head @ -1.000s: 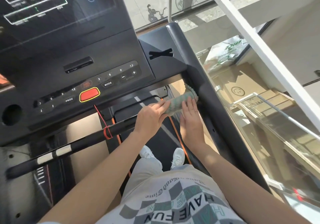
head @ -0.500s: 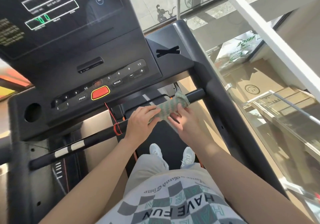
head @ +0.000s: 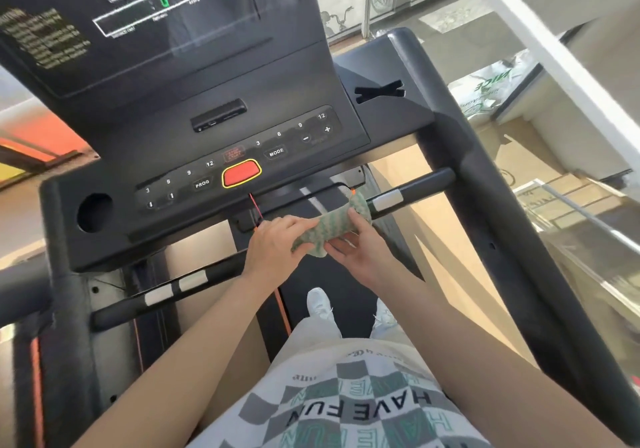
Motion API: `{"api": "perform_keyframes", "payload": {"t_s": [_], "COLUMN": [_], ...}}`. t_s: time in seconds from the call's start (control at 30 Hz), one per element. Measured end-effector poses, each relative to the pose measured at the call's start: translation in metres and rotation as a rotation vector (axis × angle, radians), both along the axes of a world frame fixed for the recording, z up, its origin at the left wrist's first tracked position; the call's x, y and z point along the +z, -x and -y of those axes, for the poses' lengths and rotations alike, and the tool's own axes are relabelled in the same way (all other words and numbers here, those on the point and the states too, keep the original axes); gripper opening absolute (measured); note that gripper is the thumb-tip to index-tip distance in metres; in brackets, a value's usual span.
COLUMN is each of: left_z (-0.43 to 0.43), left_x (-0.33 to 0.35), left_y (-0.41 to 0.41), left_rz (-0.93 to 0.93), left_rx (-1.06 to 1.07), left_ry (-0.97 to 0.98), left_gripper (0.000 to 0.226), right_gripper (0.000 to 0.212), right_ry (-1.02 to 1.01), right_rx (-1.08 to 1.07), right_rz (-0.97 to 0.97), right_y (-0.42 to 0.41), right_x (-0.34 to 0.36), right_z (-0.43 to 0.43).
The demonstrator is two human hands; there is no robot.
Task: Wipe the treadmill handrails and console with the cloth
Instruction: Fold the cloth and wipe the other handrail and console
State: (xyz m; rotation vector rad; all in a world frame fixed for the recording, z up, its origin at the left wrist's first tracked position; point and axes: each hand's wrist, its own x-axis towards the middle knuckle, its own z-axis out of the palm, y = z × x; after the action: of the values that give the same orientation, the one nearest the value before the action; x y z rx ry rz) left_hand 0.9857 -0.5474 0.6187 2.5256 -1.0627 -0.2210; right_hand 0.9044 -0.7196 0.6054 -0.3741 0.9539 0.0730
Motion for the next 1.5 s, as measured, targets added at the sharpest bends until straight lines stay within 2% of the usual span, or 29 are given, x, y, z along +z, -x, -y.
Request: {"api": "perform_keyframes", "payload": {"t_s": [0.27,0.5,0.63,0.77,0.97,1.13,1.2,1.3,1.37,1.5], "left_z": [-0.040,-0.051,-0.035,-0.020,0.024,0.090,0.117,0.149,0.168,0.199], "left_x": [-0.007,-0.021,-0.022,-0.018,-0.008,0.000,0.001,-0.003,-0.004,-0.003], "left_y": [-0.010,-0.014,-0.013,-0.016,-0.017,-0.019,-0.019,-0.018,-0.016,-0.018], "left_rz": [0.087,0.091,0.045,0.006,-0.186,-0.264,-0.302,-0.308,-0.362,-0.456], "left_rx": [-0.024,0.011,-0.008,-0.050,-0.117,-0.243,-0.266,-0.305,-0.327,-0.363], "left_ry": [0.034,0.103,0.130,0.113,0.066,0.011,-0.019,-0.044,-0.031,-0.004], "left_gripper": [0.043,0.035,0.034,0.034,0.035,0.037,0.038,0.042,0.042,0.031], "right_gripper": [0.041,0.039,0.046,0.039,0.037,0.045,0.052,0.028,0.020,0.029], "right_ry": [0.026,0.054,0.109,0.148,0.117,0.076,0.045,0.138,0.206,0.229], "right_rx": [0.070,0.132,0.010,-0.096,-0.296,-0.507,-0.535,-0.543,-0.522,-0.519], "right_rz": [0.002,0.041,0.007,-0.013,-0.045,-0.071,-0.065,-0.136,-0.148,-0.166], "right_y": [-0.009,-0.008,-0.005,-0.002,0.003,0.012,0.015,0.020,0.022,0.021], "right_x": [0.000,-0.003,-0.006,-0.009,-0.011,-0.007,-0.003,-0.002,0.004,0.008], "right_z": [-0.042,-0.070,-0.056,-0.028,-0.004,0.039,0.059,0.088,0.098,0.110]}}
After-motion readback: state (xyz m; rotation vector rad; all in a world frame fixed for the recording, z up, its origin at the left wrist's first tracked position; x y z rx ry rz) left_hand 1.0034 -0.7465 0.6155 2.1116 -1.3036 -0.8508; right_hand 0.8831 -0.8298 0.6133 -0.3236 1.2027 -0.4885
